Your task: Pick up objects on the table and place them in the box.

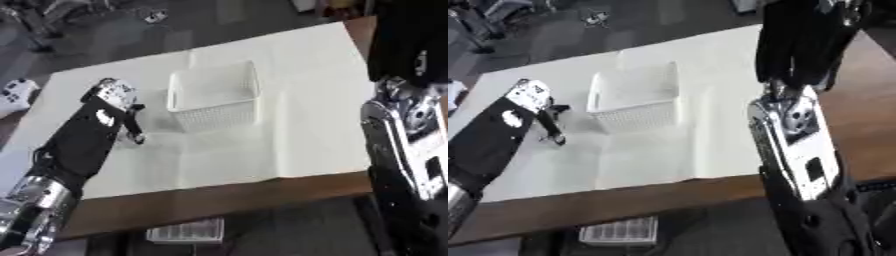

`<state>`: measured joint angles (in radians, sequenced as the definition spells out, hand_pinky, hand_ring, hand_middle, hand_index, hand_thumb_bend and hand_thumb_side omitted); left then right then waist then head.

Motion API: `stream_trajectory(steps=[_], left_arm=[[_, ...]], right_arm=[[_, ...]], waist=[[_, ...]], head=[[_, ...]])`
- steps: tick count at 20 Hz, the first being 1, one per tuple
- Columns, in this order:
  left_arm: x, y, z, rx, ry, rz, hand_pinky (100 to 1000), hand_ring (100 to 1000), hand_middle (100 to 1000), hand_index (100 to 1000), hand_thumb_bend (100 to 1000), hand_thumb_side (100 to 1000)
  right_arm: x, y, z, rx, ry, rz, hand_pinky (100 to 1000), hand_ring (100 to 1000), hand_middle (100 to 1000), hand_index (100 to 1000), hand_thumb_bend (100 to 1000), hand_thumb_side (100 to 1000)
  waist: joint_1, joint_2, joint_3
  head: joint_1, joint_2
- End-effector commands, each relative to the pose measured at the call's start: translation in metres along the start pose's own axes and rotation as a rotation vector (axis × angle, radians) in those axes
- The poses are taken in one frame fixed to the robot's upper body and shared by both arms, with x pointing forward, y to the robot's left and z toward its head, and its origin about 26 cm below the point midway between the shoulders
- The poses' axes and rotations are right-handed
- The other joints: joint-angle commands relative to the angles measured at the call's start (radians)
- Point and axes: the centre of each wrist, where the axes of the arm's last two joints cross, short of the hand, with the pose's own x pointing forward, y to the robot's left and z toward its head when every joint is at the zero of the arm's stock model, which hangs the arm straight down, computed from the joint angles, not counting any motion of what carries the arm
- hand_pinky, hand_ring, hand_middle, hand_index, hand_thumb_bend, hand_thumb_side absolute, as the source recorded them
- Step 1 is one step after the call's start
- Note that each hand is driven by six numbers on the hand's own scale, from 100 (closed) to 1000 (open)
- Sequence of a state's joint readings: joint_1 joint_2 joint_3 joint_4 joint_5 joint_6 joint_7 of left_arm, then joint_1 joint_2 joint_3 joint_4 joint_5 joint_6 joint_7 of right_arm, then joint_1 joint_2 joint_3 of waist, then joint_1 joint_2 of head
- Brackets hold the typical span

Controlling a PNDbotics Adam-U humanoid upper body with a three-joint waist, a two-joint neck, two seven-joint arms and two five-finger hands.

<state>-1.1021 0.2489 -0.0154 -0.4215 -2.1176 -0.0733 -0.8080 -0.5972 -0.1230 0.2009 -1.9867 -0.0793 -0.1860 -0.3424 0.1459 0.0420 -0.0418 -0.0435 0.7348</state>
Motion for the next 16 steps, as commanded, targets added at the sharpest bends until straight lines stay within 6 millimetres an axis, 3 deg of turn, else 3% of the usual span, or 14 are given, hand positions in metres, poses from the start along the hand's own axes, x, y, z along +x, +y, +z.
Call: stream_trajectory(steps=[1,10,14,16], left_arm=[[-0.022,-0.001,0.000,0.000,0.025,0.044,671,904,880,900,564,1000],[-0.017,-0.011,-0.007,-0.041,-0.039,0.153,652,890,882,916,537,1000],[-0.010,-0.020,-0.013,-0.066,-0.061,0.161,668,904,891,923,466,1000],[-0.004,-0.026,-0.016,-0.078,-0.070,0.154,686,913,886,911,389,1000]], right_arm=[[0.006,0.003,-0.006,0.010,-0.032,-0.010,305,445,492,779,152,1000],[0.006,0.002,-0.006,0.011,-0.031,-0.006,304,444,491,779,155,1000],[0.006,0.002,-0.006,0.011,-0.028,-0.002,301,444,491,780,157,1000],[0.006,0.002,-0.007,0.011,-0.028,-0.001,300,443,490,780,157,1000]], waist=[[-0.006,-0.010,0.002],[-0.007,-0.009,0.003],[-0.009,-0.007,0.005],[-0.010,-0.006,0.006]], head=[[0.001,-0.001],[0.005,-0.005],[0.007,-0.006],[0.006,-0.007]])
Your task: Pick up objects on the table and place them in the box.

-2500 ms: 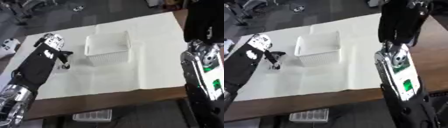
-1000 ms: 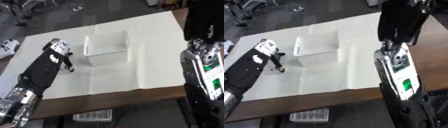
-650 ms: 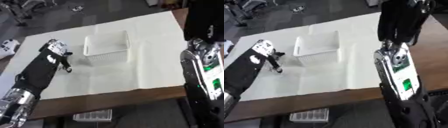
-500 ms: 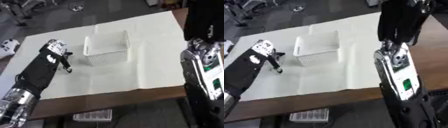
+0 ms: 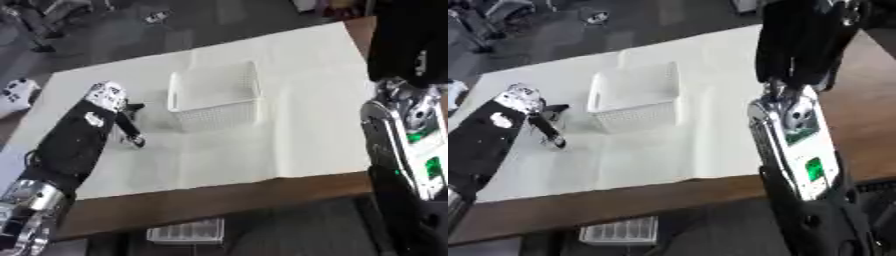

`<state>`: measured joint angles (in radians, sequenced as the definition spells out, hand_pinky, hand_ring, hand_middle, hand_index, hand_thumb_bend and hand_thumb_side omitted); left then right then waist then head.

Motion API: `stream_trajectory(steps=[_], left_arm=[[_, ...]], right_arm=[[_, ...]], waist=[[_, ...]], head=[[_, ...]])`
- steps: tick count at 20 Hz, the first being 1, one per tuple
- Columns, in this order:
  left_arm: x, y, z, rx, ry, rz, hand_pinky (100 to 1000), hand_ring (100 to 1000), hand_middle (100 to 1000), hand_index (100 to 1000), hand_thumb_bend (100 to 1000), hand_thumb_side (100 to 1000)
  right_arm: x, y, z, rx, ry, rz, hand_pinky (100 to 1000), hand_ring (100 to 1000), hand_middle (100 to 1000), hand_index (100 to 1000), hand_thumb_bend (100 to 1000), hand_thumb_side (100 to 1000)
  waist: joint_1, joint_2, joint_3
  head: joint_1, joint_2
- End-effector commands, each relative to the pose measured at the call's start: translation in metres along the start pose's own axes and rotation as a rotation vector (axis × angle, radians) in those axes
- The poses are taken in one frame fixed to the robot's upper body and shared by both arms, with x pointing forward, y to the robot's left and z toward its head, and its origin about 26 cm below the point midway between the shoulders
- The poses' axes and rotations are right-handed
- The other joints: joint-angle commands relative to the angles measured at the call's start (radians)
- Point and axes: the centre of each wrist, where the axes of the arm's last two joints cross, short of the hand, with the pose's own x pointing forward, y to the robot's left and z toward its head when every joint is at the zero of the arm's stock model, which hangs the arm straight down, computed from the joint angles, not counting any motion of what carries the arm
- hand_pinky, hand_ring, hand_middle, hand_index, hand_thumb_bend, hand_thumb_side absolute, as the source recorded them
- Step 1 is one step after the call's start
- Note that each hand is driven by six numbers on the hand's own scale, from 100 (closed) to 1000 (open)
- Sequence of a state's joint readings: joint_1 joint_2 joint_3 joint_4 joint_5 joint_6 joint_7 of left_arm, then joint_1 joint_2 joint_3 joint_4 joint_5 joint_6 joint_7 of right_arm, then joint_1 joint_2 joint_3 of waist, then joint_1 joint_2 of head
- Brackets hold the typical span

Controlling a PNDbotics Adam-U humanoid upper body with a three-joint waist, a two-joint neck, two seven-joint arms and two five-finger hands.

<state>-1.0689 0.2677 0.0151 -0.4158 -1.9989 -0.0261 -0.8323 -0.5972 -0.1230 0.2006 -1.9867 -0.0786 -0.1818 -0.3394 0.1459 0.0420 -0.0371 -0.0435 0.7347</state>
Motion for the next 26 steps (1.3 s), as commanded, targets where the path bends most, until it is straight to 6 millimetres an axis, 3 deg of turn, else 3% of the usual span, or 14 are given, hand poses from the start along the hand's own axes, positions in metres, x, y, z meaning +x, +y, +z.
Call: stream_trajectory(steps=[1,5,6,8,9,10,14,16,19,20,21,22,25,26], left_arm=[[-0.001,-0.009,-0.006,-0.015,-0.011,0.014,694,914,876,900,362,1000],[0.009,-0.022,-0.014,-0.005,-0.042,0.013,663,847,779,798,242,1000],[0.012,-0.024,-0.015,0.018,-0.054,0.019,591,719,638,665,130,875],[0.016,-0.029,-0.017,0.081,-0.079,0.036,574,686,609,633,107,848],[0.017,-0.030,-0.018,0.117,-0.086,0.042,456,545,476,458,100,759],[0.018,-0.032,-0.018,0.157,-0.092,0.048,402,504,419,406,100,751],[0.019,-0.035,-0.020,0.304,-0.101,0.060,116,325,201,249,100,717],[0.019,-0.037,-0.021,0.352,-0.101,0.064,100,307,185,237,100,715],[0.018,-0.040,-0.024,0.358,-0.111,0.078,250,467,365,386,100,765],[0.018,-0.040,-0.024,0.342,-0.123,0.085,431,645,552,578,176,942],[0.016,-0.038,-0.024,0.322,-0.137,0.094,584,785,690,694,253,1000],[0.014,-0.036,-0.023,0.301,-0.150,0.102,635,836,741,734,321,1000],[0.007,-0.029,-0.020,0.219,-0.199,0.142,828,997,881,870,721,1000],[0.003,-0.026,-0.018,0.172,-0.213,0.154,907,1000,927,925,883,1000]], right_arm=[[0.006,0.002,-0.007,0.008,-0.031,-0.002,299,443,490,780,158,1000],[0.006,0.002,-0.007,0.010,-0.028,0.000,297,441,489,781,158,1000],[0.006,0.002,-0.007,0.010,-0.028,0.000,295,440,488,780,158,1000],[0.006,0.002,-0.008,0.011,-0.027,-0.001,295,440,488,780,158,1000],[0.006,0.002,-0.008,0.011,-0.025,-0.002,293,439,487,781,159,1000],[0.006,0.002,-0.008,0.012,-0.024,-0.003,293,439,487,781,160,1000],[0.006,0.002,-0.008,0.013,-0.021,-0.007,292,438,486,780,160,1000],[0.006,0.002,-0.008,0.013,-0.021,-0.008,292,438,486,780,159,1000],[0.006,0.002,-0.008,0.014,-0.019,-0.008,292,438,486,780,160,1000],[0.006,0.002,-0.007,0.015,-0.018,-0.008,291,438,486,780,162,1000],[0.006,0.001,-0.007,0.016,-0.017,-0.008,291,438,486,780,164,1000],[0.006,0.001,-0.007,0.017,-0.016,-0.007,290,438,486,780,165,1000],[0.006,0.001,-0.007,0.020,-0.013,-0.007,290,438,487,781,168,1000],[0.006,0.001,-0.007,0.022,-0.011,-0.007,289,438,487,781,169,1000]], waist=[[-0.010,-0.006,0.001],[-0.011,-0.004,0.002],[-0.012,-0.003,0.002],[-0.013,-0.002,0.002],[-0.014,-0.002,0.003],[-0.014,-0.002,0.003],[-0.014,-0.002,0.004],[-0.014,-0.003,0.004],[-0.014,-0.005,0.005],[-0.014,-0.005,0.006],[-0.014,-0.005,0.006],[-0.014,-0.006,0.007],[-0.015,-0.006,0.007],[-0.014,-0.006,0.007]], head=[[0.006,-0.008],[0.006,-0.009],[0.005,-0.009],[0.003,-0.008],[0.004,-0.008],[0.004,-0.008],[0.005,-0.006],[0.005,-0.006],[0.004,-0.007],[0.004,-0.007],[0.005,-0.006],[0.006,-0.006],[0.008,-0.005],[0.009,-0.003]])
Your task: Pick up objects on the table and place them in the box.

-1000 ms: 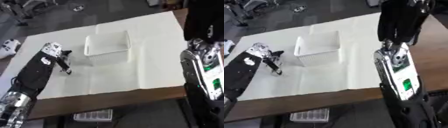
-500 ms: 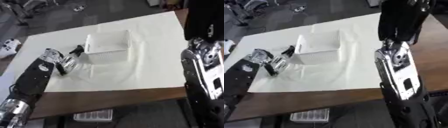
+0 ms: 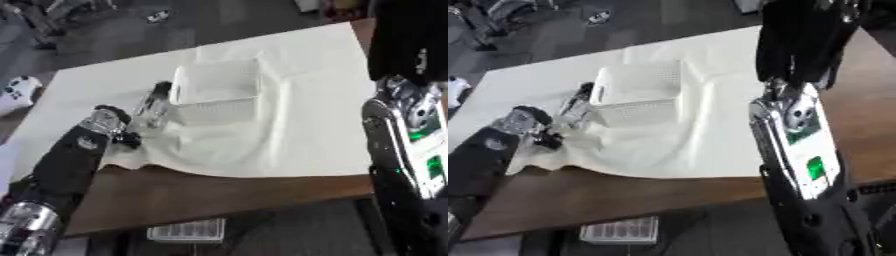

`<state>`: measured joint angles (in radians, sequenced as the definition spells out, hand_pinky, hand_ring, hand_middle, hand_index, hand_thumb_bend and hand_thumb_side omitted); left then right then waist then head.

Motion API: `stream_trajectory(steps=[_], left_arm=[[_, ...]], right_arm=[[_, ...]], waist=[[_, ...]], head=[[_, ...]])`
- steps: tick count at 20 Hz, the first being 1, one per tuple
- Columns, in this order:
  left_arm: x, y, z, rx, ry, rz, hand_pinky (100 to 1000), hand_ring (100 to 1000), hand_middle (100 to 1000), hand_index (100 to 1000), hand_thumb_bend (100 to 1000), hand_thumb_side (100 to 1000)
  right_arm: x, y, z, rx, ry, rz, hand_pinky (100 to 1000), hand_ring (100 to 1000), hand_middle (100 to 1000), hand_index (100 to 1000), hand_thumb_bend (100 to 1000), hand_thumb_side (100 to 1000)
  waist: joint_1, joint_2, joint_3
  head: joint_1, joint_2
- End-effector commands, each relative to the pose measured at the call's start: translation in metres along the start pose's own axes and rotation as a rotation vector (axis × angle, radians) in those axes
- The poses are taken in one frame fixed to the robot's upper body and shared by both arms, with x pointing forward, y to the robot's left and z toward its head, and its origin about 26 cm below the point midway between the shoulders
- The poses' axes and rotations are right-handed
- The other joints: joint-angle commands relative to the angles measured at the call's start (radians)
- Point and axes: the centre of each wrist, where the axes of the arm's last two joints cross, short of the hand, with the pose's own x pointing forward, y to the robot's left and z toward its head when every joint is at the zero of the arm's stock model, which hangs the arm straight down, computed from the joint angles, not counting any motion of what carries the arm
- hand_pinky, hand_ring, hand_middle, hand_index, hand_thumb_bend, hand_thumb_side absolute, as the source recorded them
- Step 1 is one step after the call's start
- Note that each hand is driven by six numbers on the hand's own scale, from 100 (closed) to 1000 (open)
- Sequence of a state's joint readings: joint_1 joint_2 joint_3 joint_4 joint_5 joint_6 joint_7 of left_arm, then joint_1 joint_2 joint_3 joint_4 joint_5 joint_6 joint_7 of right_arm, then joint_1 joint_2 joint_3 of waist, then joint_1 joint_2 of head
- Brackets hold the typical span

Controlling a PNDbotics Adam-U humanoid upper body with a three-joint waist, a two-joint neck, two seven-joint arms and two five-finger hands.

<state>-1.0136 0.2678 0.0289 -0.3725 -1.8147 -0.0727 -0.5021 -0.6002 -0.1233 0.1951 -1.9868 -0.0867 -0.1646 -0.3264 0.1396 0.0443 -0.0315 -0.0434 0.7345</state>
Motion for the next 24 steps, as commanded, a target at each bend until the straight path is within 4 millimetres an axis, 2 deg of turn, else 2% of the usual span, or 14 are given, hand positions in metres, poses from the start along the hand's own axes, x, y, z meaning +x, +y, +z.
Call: stream_trajectory(steps=[1,5,6,12,14,15,16,18,19,24], left_arm=[[-0.014,0.014,0.005,-0.105,-0.027,0.060,942,1000,937,935,921,1000],[-0.029,0.043,0.018,-0.119,-0.033,0.099,965,1000,941,941,919,1000],[-0.033,0.049,0.022,-0.106,-0.029,0.106,961,1000,940,941,883,1000],[-0.055,0.079,0.040,-0.028,0.008,0.140,953,1000,939,938,833,1000],[-0.060,0.088,0.046,0.000,0.020,0.148,951,1000,938,939,768,1000],[-0.062,0.092,0.048,0.021,0.025,0.150,948,1000,939,939,675,1000],[-0.062,0.095,0.050,0.044,0.028,0.150,945,1000,940,935,656,1000],[-0.057,0.098,0.051,0.114,0.025,0.146,902,1000,939,930,537,1000],[-0.054,0.098,0.051,0.164,0.021,0.143,883,1000,935,927,516,1000],[-0.037,0.091,0.044,0.314,-0.026,0.147,824,993,905,897,527,1000]], right_arm=[[0.006,0.002,-0.005,0.015,-0.024,-0.007,289,438,487,781,170,1000],[0.005,0.002,-0.005,0.019,-0.020,-0.008,289,438,487,781,170,1000],[0.005,0.002,-0.005,0.020,-0.020,-0.009,289,438,487,781,171,1000],[0.005,0.003,-0.005,0.025,-0.017,-0.009,288,438,487,782,173,1000],[0.005,0.003,-0.004,0.028,-0.016,-0.009,288,438,487,782,173,1000],[0.005,0.003,-0.004,0.029,-0.016,-0.010,288,439,487,781,173,1000],[0.005,0.003,-0.004,0.030,-0.016,-0.010,288,439,487,781,173,1000],[0.005,0.003,-0.005,0.030,-0.018,-0.013,289,439,487,781,169,1000],[0.005,0.004,-0.005,0.030,-0.020,-0.014,290,439,487,781,168,1000],[0.006,0.006,-0.006,0.029,-0.027,-0.023,291,439,487,780,163,1000]], waist=[[-0.008,-0.009,0.001],[-0.006,-0.010,-0.001],[-0.005,-0.011,-0.001],[-0.003,-0.013,-0.002],[-0.002,-0.013,-0.002],[-0.002,-0.013,-0.003],[-0.001,-0.013,-0.003],[-0.001,-0.013,-0.006],[-0.001,-0.012,-0.008],[0.000,-0.009,-0.017]], head=[[0.011,-0.002],[0.014,0.001],[0.015,0.001],[0.019,0.002],[0.023,0.004],[0.026,0.005],[0.027,0.005],[0.028,0.002],[0.028,0.000],[0.028,-0.008]])
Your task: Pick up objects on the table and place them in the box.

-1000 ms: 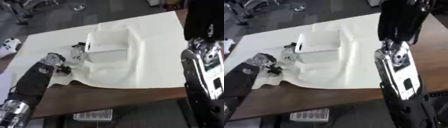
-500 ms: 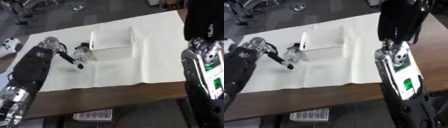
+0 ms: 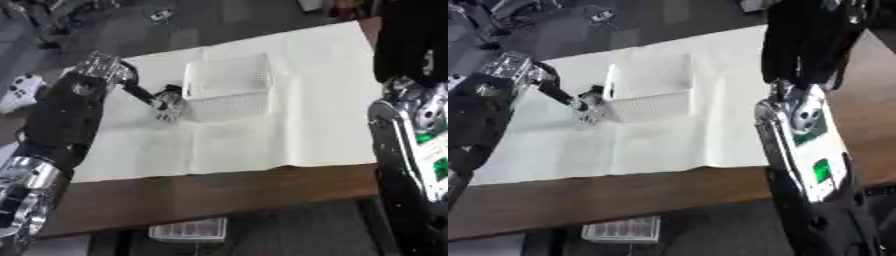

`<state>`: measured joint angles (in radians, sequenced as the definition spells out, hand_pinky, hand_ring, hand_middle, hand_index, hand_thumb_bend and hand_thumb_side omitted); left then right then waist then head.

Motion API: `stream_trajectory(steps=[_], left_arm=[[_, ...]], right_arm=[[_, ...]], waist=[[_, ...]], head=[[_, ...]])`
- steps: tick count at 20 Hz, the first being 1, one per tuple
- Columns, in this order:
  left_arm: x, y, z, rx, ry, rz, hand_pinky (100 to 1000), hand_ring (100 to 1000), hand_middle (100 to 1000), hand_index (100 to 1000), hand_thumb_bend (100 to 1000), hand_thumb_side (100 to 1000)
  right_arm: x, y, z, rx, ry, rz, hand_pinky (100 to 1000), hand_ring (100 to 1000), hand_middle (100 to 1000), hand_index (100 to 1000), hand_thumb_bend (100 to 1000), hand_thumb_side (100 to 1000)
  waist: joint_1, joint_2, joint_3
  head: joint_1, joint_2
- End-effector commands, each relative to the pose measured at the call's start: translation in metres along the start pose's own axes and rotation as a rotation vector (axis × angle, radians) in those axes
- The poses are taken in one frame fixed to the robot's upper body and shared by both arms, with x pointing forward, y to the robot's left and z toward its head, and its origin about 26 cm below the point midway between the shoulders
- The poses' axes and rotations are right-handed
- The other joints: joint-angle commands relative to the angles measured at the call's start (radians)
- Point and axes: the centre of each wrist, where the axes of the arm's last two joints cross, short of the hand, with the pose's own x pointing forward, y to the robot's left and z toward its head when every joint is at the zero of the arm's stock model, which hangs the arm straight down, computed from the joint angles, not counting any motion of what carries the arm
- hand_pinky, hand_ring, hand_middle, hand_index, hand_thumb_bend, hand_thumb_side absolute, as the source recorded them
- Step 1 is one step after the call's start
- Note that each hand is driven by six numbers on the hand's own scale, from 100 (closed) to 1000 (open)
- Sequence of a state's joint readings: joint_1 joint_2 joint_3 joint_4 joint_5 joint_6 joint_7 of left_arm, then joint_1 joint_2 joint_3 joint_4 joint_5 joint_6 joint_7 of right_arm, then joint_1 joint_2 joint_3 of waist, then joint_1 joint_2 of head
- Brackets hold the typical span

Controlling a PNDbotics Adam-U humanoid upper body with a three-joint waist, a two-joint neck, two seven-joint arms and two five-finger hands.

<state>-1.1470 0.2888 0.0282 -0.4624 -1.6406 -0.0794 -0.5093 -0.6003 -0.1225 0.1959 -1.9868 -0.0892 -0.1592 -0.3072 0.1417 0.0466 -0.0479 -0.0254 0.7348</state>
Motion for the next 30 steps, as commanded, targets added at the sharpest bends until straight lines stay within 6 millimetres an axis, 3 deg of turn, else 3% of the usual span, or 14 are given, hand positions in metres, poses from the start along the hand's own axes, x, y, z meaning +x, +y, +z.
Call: stream_trajectory(steps=[1,11,17,20,21,23,24,25,26,28,30], left_arm=[[-0.003,0.008,0.003,0.109,-0.006,0.002,820,990,901,893,526,1000],[0.022,-0.013,-0.006,0.059,-0.018,-0.115,836,1000,892,881,587,1000],[0.033,-0.030,-0.011,-0.023,-0.009,-0.179,843,1000,893,882,543,1000],[0.036,-0.035,-0.012,-0.045,-0.005,-0.192,795,946,859,864,432,1000],[0.036,-0.036,-0.012,-0.041,-0.004,-0.193,760,894,818,825,293,955],[0.036,-0.036,-0.012,-0.009,-0.003,-0.190,690,783,720,725,193,913],[0.036,-0.036,-0.012,0.015,-0.004,-0.186,615,673,591,610,125,832],[0.036,-0.037,-0.011,0.046,-0.006,-0.179,514,557,477,500,100,756],[0.036,-0.038,-0.012,0.076,-0.006,-0.171,484,528,450,474,100,744],[0.035,-0.041,-0.012,0.117,-0.006,-0.164,336,399,293,349,100,717],[0.034,-0.042,-0.012,0.155,-0.002,-0.163,103,253,161,240,100,702]], right_arm=[[0.006,0.006,-0.007,0.011,-0.034,-0.023,291,439,487,780,162,1000],[0.007,0.009,-0.008,0.013,-0.041,-0.037,292,439,487,781,157,1000],[0.007,0.010,-0.009,0.016,-0.044,-0.038,291,439,487,781,154,1000],[0.008,0.010,-0.010,0.017,-0.045,-0.037,290,438,487,780,154,1000],[0.008,0.010,-0.010,0.017,-0.045,-0.037,290,438,486,780,153,1000],[0.008,0.010,-0.010,0.016,-0.045,-0.036,289,437,486,780,152,1000],[0.008,0.010,-0.010,0.016,-0.045,-0.035,288,437,485,780,151,1000],[0.008,0.010,-0.010,0.016,-0.046,-0.035,288,436,485,780,150,1000],[0.008,0.010,-0.010,0.015,-0.046,-0.035,288,436,485,779,150,1000],[0.008,0.010,-0.010,0.014,-0.046,-0.034,287,436,485,779,149,1000],[0.007,0.009,-0.010,0.014,-0.045,-0.032,286,435,485,779,152,1000]], waist=[[-0.002,-0.010,-0.002],[-0.001,-0.002,-0.017],[-0.002,0.003,-0.021],[-0.002,0.005,-0.021],[-0.002,0.005,-0.020],[-0.002,0.005,-0.020],[-0.002,0.004,-0.019],[-0.002,0.004,-0.019],[-0.002,0.004,-0.018],[-0.002,0.003,-0.017],[-0.002,0.002,-0.015]], head=[[0.011,-0.009],[0.024,-0.017],[0.026,-0.021],[0.025,-0.023],[0.025,-0.023],[0.024,-0.024],[0.024,-0.024],[0.024,-0.025],[0.024,-0.025],[0.024,-0.025],[0.024,-0.024]])
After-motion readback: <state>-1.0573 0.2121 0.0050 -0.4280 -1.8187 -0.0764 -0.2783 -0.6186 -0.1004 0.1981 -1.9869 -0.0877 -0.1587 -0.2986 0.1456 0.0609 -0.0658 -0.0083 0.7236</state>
